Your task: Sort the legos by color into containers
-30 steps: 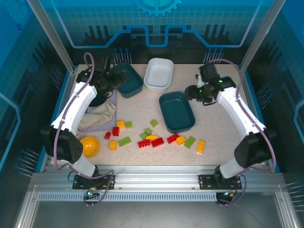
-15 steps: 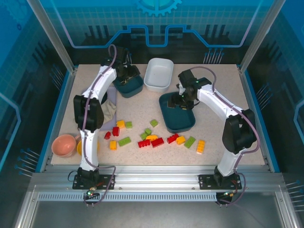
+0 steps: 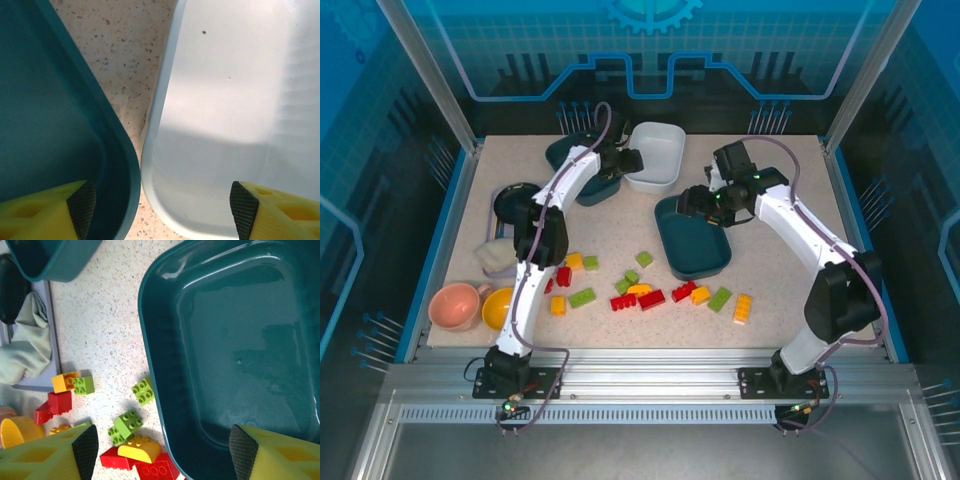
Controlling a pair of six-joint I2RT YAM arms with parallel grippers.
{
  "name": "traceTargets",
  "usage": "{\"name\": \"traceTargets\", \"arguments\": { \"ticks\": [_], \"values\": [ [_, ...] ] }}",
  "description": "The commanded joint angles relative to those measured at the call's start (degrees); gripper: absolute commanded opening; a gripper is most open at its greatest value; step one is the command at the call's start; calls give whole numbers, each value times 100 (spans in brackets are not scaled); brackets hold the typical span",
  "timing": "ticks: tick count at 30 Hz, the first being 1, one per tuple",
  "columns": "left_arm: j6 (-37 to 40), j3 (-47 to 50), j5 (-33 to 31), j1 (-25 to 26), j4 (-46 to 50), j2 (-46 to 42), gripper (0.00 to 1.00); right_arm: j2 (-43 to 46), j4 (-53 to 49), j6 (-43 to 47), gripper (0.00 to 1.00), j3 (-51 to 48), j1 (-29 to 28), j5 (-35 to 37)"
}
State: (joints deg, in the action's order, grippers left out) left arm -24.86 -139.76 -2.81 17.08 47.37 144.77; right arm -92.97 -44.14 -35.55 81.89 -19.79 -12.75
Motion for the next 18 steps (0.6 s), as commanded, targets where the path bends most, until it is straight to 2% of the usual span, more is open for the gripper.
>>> {"name": "traceTargets", "arguments": {
  "ticks": [1, 7, 12, 18],
  "values": [
    [269, -281, -492, -30, 214, 239, 70, 211, 179, -189, 72, -130, 128, -231],
    [469, -306, -721, 11, 277, 339, 60, 406, 81, -154, 72, -168, 210, -227],
    [507, -314, -673, 80, 299, 346, 44, 468, 5, -30, 71, -104, 231, -187],
    [563, -152, -630, 272, 421, 110, 36, 403, -309, 302, 70, -258, 326, 506]
  ]
}}
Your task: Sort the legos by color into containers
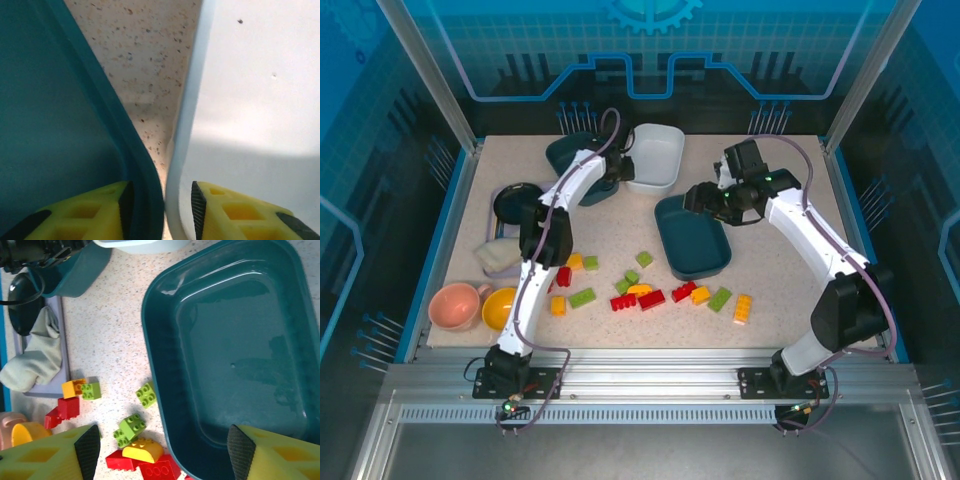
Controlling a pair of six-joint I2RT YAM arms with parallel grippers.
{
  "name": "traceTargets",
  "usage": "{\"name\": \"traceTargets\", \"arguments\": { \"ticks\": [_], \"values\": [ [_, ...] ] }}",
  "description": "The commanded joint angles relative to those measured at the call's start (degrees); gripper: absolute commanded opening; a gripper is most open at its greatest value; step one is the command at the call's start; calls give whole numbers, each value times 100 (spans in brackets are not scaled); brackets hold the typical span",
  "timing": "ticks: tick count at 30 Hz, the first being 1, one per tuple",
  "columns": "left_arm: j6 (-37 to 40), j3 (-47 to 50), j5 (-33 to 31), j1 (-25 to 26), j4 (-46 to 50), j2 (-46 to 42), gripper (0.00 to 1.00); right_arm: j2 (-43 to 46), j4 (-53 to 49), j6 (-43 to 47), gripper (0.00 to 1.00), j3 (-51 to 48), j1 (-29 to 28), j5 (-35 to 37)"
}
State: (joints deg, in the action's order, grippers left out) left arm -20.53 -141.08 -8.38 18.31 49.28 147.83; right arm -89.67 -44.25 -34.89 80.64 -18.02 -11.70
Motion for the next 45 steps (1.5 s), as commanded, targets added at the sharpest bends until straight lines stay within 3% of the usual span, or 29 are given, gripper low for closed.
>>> {"name": "traceTargets", "arguments": {
  "ticks": [1, 7, 19, 28, 33, 39, 45],
  "values": [
    [122, 65, -50, 192, 253, -278, 36, 60, -333, 295, 70, -183, 226, 531],
    [-11, 767, 110, 346, 294, -811, 30, -255, -473, 863, 68, -230, 633, 972],
    [-89, 1877, 265, 533, 133, -1593, 31, -1388, -430, 1441, 51, -122, 629, 1065],
    [-51, 1976, 319, 542, 153, -1674, 31, -1931, -552, 1377, 21, 111, 651, 1527],
    [43, 1944, 303, 537, 160, -1642, 31, -1701, -689, 1257, 10, 42, 833, 2073],
    [81, 1943, 359, 540, 161, -1617, 29, -1354, -739, 1278, 8, -76, 1359, 2223],
    [132, 2144, 429, 543, 204, -1686, 21, -1473, -831, 1353, 7, 90, 1754, 2251]
  ]
}}
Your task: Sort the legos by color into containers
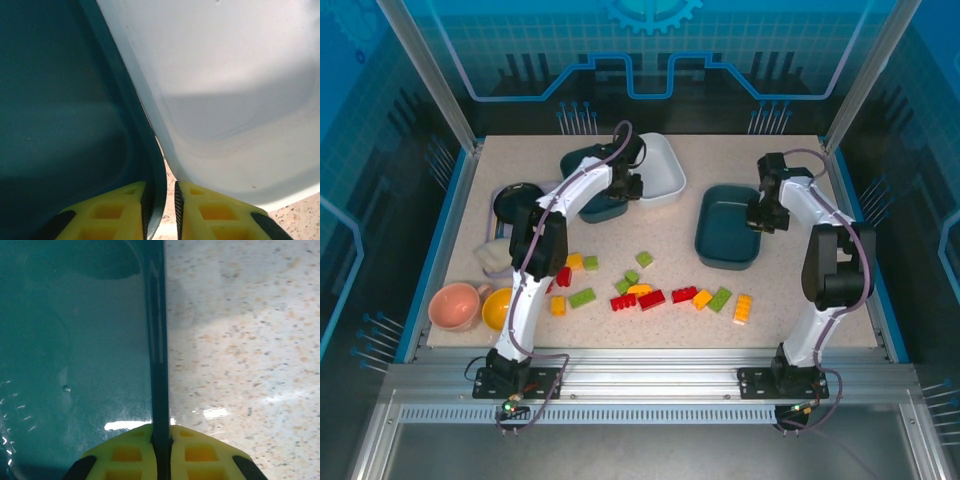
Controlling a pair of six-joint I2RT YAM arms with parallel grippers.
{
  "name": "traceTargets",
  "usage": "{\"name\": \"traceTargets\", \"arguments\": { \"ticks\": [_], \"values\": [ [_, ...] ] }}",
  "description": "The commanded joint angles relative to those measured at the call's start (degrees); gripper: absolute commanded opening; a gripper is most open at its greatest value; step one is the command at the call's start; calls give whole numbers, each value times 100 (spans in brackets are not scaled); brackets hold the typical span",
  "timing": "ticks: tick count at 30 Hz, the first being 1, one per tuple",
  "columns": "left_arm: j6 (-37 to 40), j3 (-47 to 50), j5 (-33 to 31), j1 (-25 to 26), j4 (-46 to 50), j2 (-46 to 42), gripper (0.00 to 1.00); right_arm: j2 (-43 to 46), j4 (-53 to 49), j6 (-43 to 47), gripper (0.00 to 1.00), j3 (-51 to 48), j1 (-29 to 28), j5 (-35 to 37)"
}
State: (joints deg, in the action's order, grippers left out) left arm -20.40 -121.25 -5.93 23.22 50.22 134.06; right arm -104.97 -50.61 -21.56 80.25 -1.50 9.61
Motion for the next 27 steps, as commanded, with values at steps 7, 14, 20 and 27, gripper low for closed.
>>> {"name": "traceTargets", "arguments": {
  "ticks": [7, 14, 20, 27],
  "values": [
    [202, 574, -47, 139, 9, -702, 31, 72, -169, 112, 7, 271, 378, -22],
    [-337, 157, -601, 114, -121, -906, 72, 191, -59, 161, 6, 241, 399, -276],
    [-786, -1259, -613, -222, 698, 138, 74, 213, -37, 153, 5, 303, 471, -415],
    [-915, -1700, -443, -380, 387, 815, 67, 22, -181, 133, 5, 645, 589, -580]
  ]
}}
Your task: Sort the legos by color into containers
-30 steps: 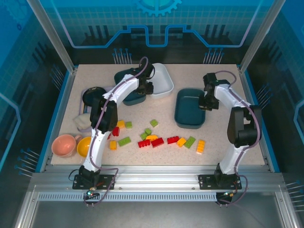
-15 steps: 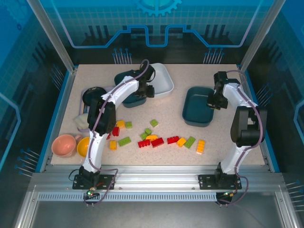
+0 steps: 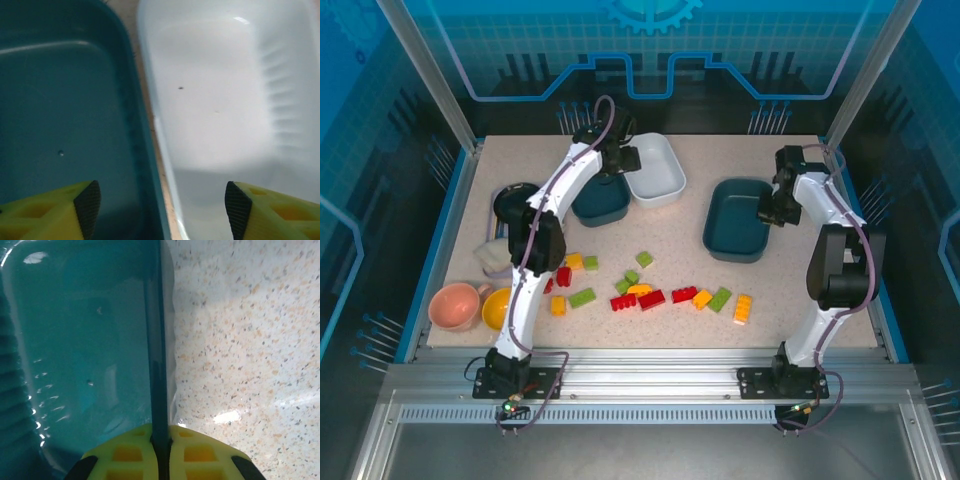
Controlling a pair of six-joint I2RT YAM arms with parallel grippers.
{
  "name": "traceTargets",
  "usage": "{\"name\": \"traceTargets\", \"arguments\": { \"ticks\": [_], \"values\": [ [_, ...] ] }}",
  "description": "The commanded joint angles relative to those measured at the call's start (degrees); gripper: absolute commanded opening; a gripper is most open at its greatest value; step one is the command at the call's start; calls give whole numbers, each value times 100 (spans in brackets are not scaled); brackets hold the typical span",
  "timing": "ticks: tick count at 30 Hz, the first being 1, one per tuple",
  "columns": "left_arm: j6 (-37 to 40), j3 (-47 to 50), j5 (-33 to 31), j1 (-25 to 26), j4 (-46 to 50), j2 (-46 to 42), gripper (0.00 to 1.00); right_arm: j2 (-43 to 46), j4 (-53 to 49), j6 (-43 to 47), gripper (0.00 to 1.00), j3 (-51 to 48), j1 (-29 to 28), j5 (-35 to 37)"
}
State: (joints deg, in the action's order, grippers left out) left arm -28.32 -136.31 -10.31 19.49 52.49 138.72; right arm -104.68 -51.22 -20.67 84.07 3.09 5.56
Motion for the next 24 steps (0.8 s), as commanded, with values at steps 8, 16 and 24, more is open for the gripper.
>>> {"name": "traceTargets", "arguments": {
  "ticks": [8, 16, 24],
  "values": [
    [160, -436, 195, 16, 93, 762, 42, -83, -126, 61, 5, 318, 146, -267],
    [916, 400, 320, 229, -125, 165, 0, -128, -81, 244, 4, 307, 377, -192],
    [1271, 1722, 732, 632, -442, -795, 0, 93, 26, 579, 3, -126, 524, -473]
  ]
}}
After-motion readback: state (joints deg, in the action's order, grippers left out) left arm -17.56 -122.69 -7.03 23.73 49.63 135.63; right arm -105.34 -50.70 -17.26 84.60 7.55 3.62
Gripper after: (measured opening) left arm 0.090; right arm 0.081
